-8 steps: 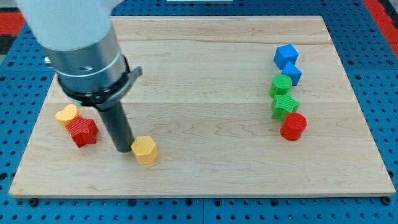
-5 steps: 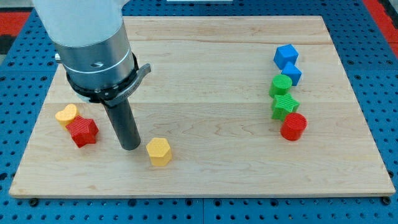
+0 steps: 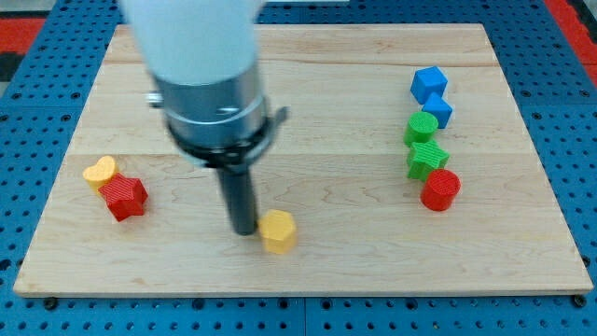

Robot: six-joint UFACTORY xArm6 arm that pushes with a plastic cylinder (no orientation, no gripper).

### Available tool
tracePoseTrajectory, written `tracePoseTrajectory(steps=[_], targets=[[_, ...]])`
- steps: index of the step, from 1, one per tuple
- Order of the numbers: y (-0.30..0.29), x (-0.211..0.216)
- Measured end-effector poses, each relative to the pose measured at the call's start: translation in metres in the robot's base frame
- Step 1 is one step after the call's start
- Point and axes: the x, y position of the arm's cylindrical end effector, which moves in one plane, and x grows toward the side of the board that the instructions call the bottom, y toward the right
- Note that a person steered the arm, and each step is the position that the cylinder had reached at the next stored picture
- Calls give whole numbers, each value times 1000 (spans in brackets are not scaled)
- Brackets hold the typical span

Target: Move yellow hexagon towards bottom right

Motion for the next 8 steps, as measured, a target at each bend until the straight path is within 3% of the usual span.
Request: tracePoseTrajectory(steps=[1, 4, 8], targets=[[54, 0], [24, 21], [190, 29]])
